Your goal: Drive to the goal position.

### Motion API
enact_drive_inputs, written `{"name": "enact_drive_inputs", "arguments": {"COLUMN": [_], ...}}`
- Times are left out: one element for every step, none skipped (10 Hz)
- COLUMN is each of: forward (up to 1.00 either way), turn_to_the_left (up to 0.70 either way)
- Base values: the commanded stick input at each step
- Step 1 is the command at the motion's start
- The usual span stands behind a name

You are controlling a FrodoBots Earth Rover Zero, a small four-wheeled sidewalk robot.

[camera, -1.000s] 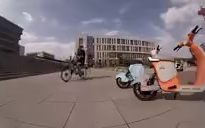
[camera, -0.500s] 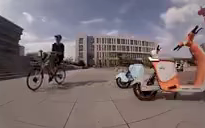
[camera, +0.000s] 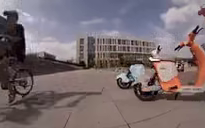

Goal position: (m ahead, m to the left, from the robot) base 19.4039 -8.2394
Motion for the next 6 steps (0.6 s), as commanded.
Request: {"name": "enact_drive_inputs", "arguments": {"forward": [0.7,0.7,0.7,0.7,0.7,0.7], "turn_to_the_left": [0.0,0.0,0.0,0.0,0.0,0.0]}}
